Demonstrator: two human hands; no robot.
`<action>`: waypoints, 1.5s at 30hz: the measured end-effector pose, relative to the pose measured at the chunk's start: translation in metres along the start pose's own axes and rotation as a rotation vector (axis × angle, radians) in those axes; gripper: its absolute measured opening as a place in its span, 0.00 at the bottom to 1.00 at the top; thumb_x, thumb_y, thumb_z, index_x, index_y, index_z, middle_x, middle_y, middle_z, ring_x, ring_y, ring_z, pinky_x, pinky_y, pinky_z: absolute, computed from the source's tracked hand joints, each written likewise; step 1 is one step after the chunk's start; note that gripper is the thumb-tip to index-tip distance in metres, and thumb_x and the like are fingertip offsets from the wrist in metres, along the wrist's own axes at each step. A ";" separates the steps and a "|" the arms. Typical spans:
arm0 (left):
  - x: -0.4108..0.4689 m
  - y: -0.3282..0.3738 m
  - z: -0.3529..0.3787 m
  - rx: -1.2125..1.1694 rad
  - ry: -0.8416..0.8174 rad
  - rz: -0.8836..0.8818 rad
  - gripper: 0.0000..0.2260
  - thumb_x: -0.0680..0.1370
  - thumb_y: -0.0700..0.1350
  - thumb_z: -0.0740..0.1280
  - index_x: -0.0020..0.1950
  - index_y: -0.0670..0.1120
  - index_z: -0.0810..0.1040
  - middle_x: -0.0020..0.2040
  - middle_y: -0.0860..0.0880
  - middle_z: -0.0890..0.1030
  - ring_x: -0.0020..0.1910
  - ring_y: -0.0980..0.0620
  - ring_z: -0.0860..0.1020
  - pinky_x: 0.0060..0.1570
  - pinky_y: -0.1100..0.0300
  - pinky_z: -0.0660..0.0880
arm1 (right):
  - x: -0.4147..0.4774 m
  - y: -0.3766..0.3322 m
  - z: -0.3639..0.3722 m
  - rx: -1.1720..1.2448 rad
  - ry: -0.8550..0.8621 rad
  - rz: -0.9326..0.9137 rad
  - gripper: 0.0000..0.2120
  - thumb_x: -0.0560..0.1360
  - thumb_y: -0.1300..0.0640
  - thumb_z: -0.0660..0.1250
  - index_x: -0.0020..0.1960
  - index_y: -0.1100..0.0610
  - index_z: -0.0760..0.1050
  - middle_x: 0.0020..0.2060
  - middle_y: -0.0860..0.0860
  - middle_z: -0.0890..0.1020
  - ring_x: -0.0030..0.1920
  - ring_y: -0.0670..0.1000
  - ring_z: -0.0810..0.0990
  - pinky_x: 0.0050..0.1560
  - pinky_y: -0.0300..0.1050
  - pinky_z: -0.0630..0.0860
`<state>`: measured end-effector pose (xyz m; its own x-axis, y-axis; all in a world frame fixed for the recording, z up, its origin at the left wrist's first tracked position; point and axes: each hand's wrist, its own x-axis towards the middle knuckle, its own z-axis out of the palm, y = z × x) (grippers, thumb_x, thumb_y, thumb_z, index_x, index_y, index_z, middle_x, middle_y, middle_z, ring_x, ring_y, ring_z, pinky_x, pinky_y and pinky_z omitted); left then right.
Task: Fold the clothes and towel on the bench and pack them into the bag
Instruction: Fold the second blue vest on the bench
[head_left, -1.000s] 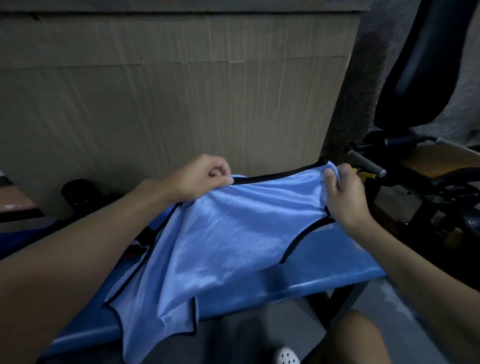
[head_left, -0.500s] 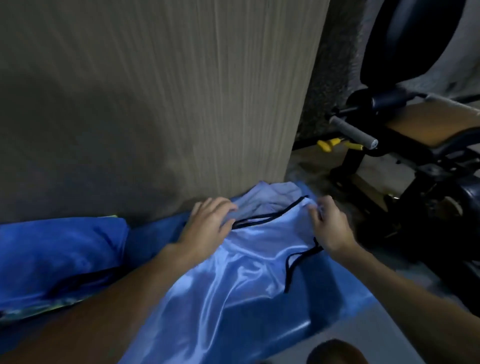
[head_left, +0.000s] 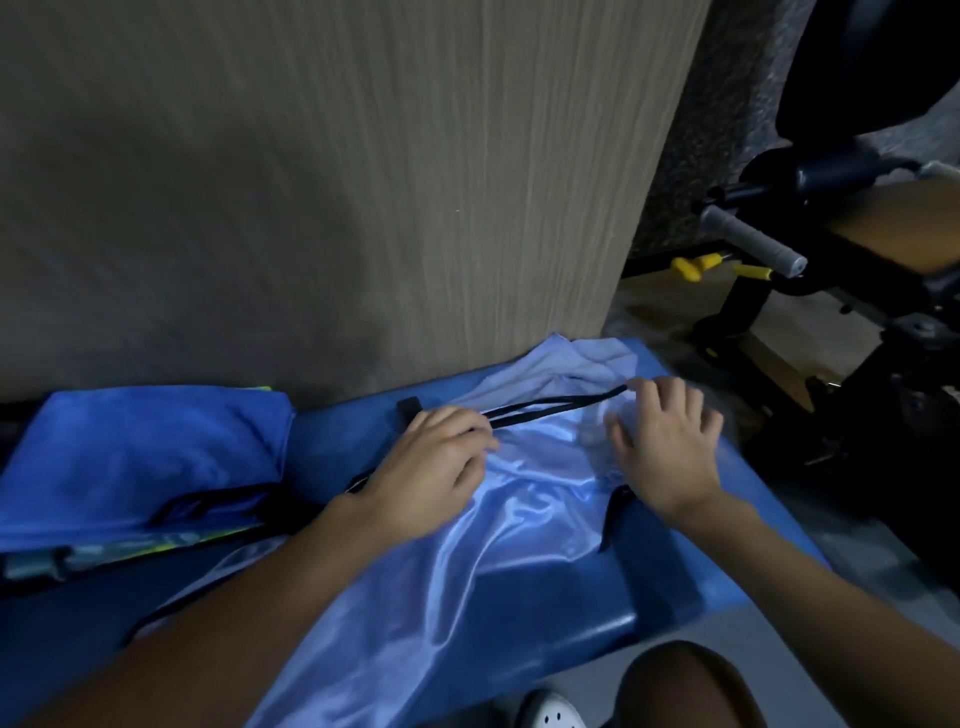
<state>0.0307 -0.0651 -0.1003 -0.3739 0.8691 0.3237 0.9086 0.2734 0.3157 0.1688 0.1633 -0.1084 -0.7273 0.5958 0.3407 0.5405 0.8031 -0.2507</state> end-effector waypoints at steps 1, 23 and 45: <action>-0.011 -0.002 -0.009 -0.011 0.017 -0.028 0.11 0.77 0.43 0.61 0.52 0.48 0.82 0.52 0.55 0.79 0.55 0.53 0.75 0.57 0.56 0.70 | -0.005 -0.014 -0.006 0.060 0.003 -0.032 0.20 0.76 0.50 0.67 0.64 0.58 0.72 0.57 0.59 0.74 0.58 0.62 0.70 0.57 0.60 0.66; -0.311 -0.035 -0.100 -0.163 0.187 -1.015 0.15 0.79 0.51 0.69 0.63 0.46 0.76 0.56 0.53 0.75 0.56 0.52 0.76 0.54 0.61 0.70 | -0.145 -0.288 0.028 0.331 -0.261 -0.851 0.17 0.70 0.56 0.69 0.59 0.54 0.77 0.53 0.50 0.80 0.56 0.54 0.76 0.52 0.49 0.70; -0.267 -0.030 -0.104 -0.399 0.152 -0.910 0.08 0.79 0.47 0.67 0.45 0.42 0.78 0.37 0.44 0.79 0.35 0.49 0.75 0.42 0.50 0.74 | -0.141 -0.211 -0.024 0.262 -0.420 -0.922 0.02 0.65 0.54 0.58 0.35 0.50 0.69 0.34 0.42 0.72 0.41 0.42 0.72 0.54 0.43 0.65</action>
<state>0.0839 -0.3485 -0.1036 -0.9403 0.3290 -0.0873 0.1475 0.6250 0.7666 0.1670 -0.0904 -0.0821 -0.9266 -0.3354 0.1703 -0.3705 0.8918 -0.2595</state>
